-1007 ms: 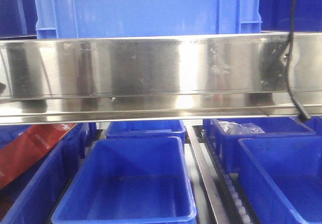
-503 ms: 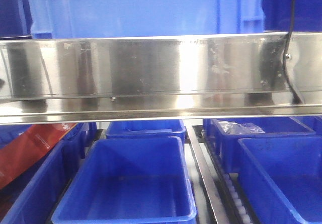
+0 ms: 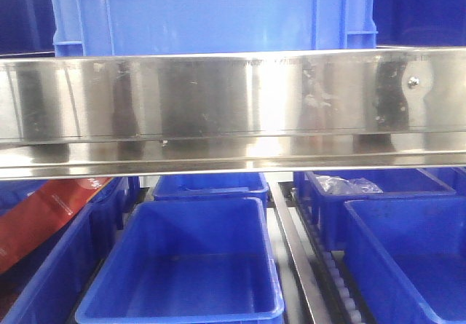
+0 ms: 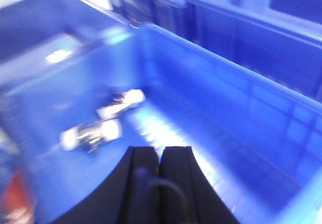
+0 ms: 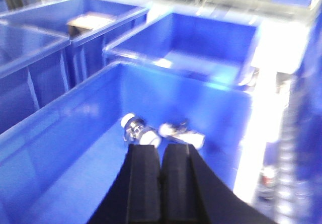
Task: Place valve from conveyor to right shelf box
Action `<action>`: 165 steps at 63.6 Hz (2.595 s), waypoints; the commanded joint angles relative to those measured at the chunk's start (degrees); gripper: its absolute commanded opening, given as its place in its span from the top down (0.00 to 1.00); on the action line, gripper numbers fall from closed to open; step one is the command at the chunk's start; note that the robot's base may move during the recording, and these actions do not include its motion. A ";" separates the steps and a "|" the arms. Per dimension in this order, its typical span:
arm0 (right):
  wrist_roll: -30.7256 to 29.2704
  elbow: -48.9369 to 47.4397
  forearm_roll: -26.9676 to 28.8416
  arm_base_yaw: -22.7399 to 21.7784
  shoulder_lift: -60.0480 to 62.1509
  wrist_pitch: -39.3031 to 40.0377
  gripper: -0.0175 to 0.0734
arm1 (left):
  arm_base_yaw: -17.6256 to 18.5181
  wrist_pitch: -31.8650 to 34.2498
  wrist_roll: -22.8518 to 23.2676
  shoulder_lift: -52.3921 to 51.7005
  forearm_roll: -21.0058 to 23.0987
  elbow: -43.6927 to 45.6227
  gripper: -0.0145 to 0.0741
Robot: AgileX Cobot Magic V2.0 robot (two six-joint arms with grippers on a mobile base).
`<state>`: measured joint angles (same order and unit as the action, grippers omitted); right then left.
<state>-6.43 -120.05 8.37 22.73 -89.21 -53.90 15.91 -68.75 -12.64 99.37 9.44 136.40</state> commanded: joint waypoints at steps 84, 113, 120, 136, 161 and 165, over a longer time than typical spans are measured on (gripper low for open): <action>1.98 89.80 -3.61 -6.29 58.47 40.87 0.99 | -6.02 53.31 7.30 -73.26 -4.55 -101.41 0.96; 1.98 92.35 -3.61 -6.29 60.90 42.70 0.99 | -6.02 53.53 7.30 -80.20 -4.18 -107.02 0.96; 1.98 92.35 -3.61 -6.29 60.90 42.83 0.99 | -6.02 53.53 7.30 -80.20 -4.18 -107.02 0.96; 1.98 92.35 -3.61 -6.29 60.90 42.83 0.99 | -6.02 53.53 7.30 -80.20 -4.18 -107.02 0.96; 1.98 92.35 -3.61 -6.29 60.90 42.83 0.99 | -15.24 54.38 7.30 -85.55 -7.23 -112.11 0.96; 1.98 92.35 -3.61 -6.29 60.90 42.83 0.99 | -17.59 55.97 7.30 -88.11 -7.23 -115.22 0.96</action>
<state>-4.45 -27.77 5.14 16.78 -28.72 -12.55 1.04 -15.07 -5.75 14.02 2.36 24.40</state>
